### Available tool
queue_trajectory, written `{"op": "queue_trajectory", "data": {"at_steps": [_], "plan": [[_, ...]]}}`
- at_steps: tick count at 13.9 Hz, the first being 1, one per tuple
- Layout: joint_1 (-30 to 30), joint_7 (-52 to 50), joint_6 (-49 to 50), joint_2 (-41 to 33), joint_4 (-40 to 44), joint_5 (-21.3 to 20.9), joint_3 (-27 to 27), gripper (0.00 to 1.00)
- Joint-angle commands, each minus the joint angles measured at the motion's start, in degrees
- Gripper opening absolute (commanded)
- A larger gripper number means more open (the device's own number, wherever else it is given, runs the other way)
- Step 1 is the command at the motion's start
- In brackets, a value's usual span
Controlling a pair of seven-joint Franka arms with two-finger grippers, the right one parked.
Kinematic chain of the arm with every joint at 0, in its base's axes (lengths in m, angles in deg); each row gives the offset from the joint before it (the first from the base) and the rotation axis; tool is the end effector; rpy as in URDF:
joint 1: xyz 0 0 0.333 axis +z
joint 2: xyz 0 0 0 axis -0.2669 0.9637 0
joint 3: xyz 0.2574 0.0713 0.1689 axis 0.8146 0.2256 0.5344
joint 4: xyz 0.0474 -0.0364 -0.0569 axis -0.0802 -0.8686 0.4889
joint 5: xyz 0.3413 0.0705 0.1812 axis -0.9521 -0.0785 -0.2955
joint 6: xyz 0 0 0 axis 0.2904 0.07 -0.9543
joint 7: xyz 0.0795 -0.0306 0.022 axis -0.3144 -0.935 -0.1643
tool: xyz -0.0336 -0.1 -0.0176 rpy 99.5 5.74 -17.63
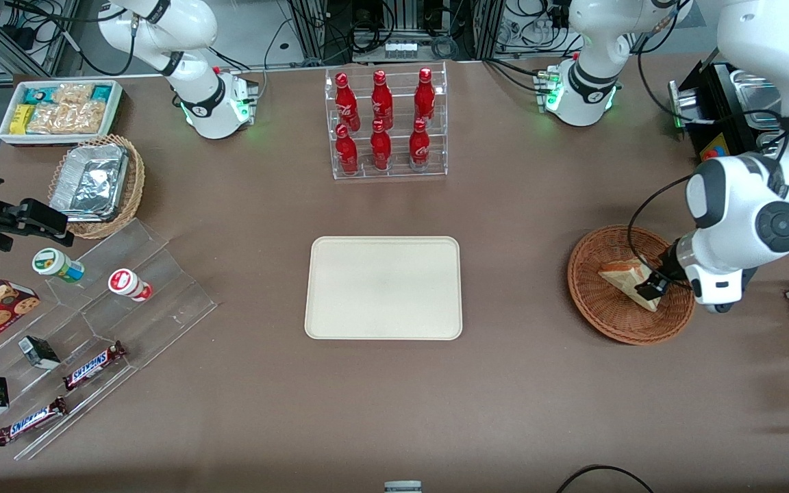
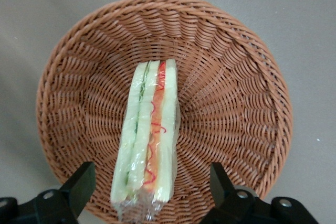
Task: Place sandwich from basket to tray
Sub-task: 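Close the left gripper on the wrapped sandwich and lift it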
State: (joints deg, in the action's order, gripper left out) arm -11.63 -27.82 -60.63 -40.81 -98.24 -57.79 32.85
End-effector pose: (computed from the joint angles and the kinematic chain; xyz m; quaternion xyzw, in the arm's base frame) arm 0.5808 0.0151 0.2920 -0.9083 -0.4134 0.0582 0.0272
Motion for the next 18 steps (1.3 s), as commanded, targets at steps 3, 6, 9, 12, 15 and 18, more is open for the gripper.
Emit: {"op": "queue_trajectory", "data": {"at_steps": [3,6,9,12,15,18], "plan": [[0.0,-1.1,-1.3,1.6,-0.9,-0.3,0.0,0.98],[-0.1,-1.1,-2.9,4.1,-0.9,-0.4,0.0,0.99],[-0.1,-1.0,-3.5,4.8,-0.9,-0.7,0.0,0.87],[0.0,-1.0,-3.1,4.4,-1.8,-0.7,0.0,0.46],[-0.1,-1.6,0.7,3.0,-0.2,-0.6,0.0,0.33],[-1.5,-1.7,7.7,1.9,5.5,-0.6,-0.3,0.33]]}}
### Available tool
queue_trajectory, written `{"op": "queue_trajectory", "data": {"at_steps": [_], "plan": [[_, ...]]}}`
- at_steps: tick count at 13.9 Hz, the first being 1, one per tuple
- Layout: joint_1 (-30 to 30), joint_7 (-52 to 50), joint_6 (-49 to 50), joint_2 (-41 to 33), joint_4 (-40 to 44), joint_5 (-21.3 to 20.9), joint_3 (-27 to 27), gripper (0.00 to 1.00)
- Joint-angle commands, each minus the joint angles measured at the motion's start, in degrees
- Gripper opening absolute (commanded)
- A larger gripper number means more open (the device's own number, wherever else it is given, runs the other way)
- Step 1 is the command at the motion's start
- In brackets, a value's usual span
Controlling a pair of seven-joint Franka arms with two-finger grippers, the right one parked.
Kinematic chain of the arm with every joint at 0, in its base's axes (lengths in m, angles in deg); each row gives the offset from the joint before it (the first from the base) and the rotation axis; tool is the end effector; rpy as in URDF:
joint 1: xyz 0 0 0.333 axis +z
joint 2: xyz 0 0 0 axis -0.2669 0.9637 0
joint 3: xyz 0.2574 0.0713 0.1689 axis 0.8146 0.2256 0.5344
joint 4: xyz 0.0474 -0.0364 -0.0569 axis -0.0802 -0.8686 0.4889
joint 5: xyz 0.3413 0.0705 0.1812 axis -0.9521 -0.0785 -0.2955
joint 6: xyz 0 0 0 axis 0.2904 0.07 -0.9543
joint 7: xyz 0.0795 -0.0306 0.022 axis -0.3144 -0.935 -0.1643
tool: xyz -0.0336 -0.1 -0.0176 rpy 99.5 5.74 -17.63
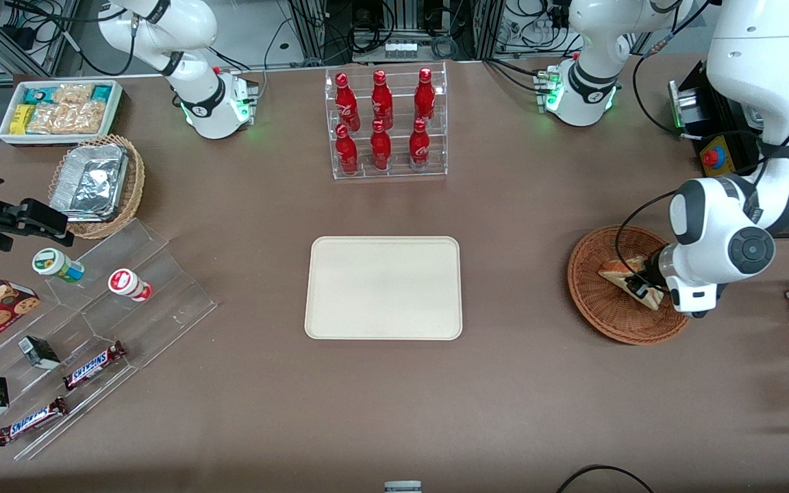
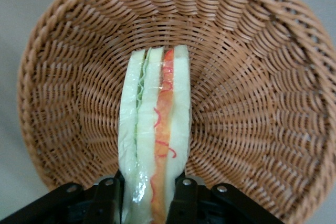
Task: Place sandwich from basket to tray
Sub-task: 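Close the left gripper on the wrapped sandwich and lift it, then carry the sandwich with the left gripper over the cream tray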
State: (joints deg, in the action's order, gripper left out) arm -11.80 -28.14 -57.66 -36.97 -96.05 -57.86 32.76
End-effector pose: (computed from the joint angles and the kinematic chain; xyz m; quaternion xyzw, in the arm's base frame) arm 0.5835 0.0128 0.2648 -0.9051 -0.4123 0.0953 0.0426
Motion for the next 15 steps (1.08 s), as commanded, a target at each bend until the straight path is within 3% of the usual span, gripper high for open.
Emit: {"op": "queue_trajectory", "data": {"at_steps": [1,8,10,12,15], "plan": [[-2.2,-1.2,5.5,-2.4,4.5,-0.5,-0.4,0.34],[-16.8,3.2,3.1,0.9,10.1,-2.3,-0.7,0.35],[-20.7,8.0,2.6,4.0,13.4,-0.8,-0.8,0.32],[-22.3,8.9,0.9,6.0,15.0,3.5,-2.5,0.28],[-26.1,8.9,-0.7,7.0,15.5,3.6,-2.8,0.32]]}}
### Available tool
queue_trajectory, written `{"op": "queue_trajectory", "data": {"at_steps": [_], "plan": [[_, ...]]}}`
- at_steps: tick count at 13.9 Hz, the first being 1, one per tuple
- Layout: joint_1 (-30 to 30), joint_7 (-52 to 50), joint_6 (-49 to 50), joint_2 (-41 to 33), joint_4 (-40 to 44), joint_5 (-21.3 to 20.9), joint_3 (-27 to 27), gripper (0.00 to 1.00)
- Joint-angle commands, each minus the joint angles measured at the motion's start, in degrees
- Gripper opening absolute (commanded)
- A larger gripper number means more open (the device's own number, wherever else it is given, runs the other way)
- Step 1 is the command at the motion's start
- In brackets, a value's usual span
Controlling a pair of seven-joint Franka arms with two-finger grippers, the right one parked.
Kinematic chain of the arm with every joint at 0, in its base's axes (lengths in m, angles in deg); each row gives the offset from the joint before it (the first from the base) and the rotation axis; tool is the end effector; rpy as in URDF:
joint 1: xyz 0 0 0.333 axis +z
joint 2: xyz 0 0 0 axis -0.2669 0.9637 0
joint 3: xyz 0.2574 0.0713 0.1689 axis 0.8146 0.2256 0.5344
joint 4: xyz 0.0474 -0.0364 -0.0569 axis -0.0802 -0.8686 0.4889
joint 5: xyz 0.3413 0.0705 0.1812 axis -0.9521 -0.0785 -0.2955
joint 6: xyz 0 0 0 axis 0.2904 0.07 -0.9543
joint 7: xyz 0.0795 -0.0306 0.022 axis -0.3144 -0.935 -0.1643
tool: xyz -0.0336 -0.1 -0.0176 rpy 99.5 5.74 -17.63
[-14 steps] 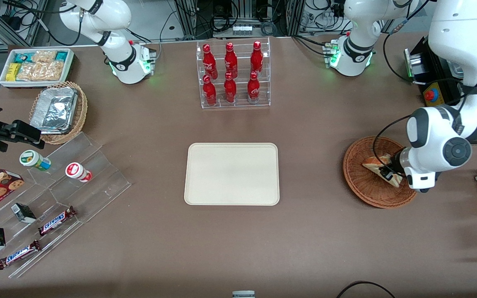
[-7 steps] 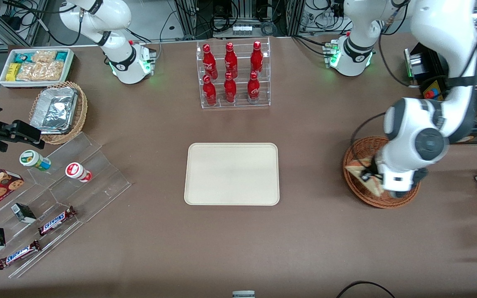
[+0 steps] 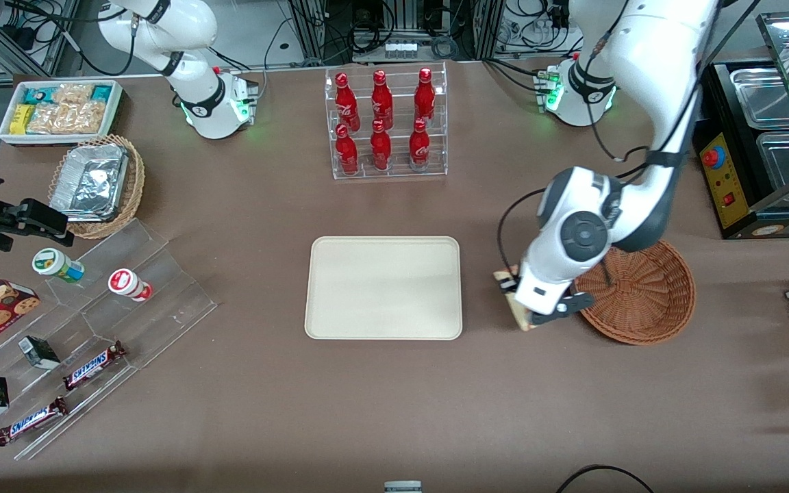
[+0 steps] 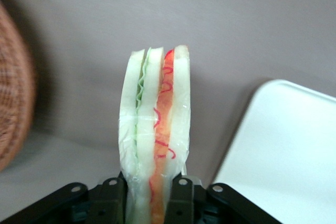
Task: Place sandwich from basket to tray
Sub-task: 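Carry the sandwich with the left gripper over the cream tray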
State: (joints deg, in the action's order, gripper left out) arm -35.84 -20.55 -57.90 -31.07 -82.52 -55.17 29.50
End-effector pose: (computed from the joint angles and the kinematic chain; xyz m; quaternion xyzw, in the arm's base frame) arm 0.5865 -0.2836 0.3010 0.9889 0.1404 -0.0475 0.0082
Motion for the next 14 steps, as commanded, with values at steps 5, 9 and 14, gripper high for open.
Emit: {"op": "queue_trajectory", "data": {"at_steps": [5,9,14], "plan": [[-7.9,1.4,-11.9,5.5,2.1,1.0,0.5,0.34],[-12.5,5.2,-11.4,9.6,6.9,0.7,0.5,0.37],[-15.3,5.9,-11.9,12.9,7.3,1.1,0.6,0.38]]}}
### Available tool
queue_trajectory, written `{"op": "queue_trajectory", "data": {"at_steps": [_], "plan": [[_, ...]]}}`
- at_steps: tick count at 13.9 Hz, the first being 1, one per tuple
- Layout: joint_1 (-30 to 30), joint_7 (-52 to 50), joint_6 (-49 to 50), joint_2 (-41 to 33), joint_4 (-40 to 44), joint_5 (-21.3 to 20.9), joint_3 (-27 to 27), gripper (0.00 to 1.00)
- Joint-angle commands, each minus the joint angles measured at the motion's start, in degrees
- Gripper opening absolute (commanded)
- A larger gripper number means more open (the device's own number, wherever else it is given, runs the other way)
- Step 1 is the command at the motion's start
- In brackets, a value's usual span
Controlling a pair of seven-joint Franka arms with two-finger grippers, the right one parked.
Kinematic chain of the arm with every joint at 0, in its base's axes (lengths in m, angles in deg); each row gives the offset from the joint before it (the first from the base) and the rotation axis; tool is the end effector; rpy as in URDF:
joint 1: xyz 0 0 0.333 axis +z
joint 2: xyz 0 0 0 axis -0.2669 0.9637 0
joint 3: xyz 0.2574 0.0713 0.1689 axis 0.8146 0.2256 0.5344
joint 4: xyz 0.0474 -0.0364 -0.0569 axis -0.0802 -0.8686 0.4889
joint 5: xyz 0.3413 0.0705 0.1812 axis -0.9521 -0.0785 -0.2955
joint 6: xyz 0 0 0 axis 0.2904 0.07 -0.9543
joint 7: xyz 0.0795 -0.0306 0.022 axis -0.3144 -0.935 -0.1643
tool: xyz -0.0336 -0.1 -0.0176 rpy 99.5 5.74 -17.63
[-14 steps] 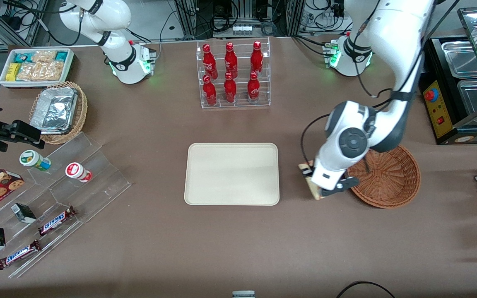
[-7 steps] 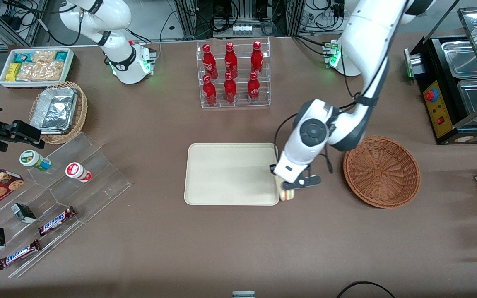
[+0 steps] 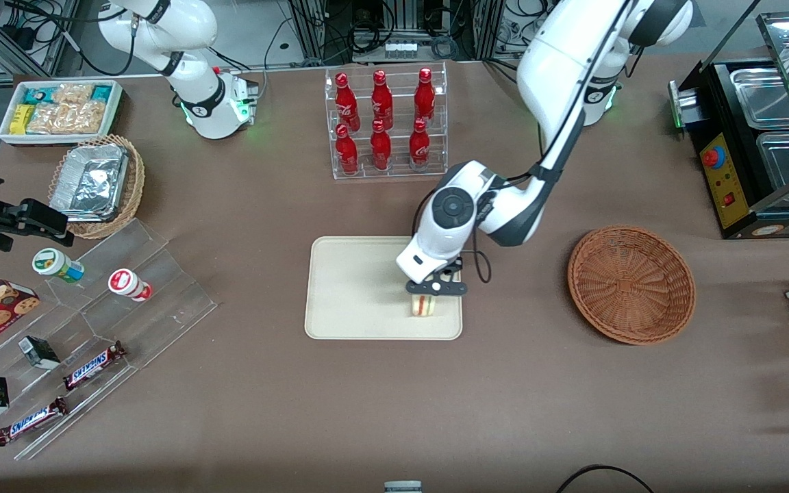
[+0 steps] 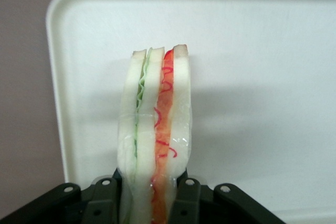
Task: Place sandwich from basket to tray
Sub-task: 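Lower the sandwich onto the tray and open the left gripper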
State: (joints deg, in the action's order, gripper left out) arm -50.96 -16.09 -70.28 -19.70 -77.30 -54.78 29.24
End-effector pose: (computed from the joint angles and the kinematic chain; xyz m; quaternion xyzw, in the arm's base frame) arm 0.5199 -0.4504 0.2265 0.9986 -0.0209 -0.0123 0.0464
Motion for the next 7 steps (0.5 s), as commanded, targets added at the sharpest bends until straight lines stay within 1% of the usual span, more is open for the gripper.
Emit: {"op": "queue_trajectory", "data": {"at_steps": [1,3,4,7], "plan": [[-0.2,1.5,0.5,1.7,2.1,0.7,0.8,0.38],[0.0,1.1,0.5,2.0,2.1,0.9,0.8,0.4],[0.1,1.0,0.5,2.1,2.1,0.9,0.9,0.44],[0.0,0.5,0.5,2.3,2.1,0.8,0.9,0.67]]}}
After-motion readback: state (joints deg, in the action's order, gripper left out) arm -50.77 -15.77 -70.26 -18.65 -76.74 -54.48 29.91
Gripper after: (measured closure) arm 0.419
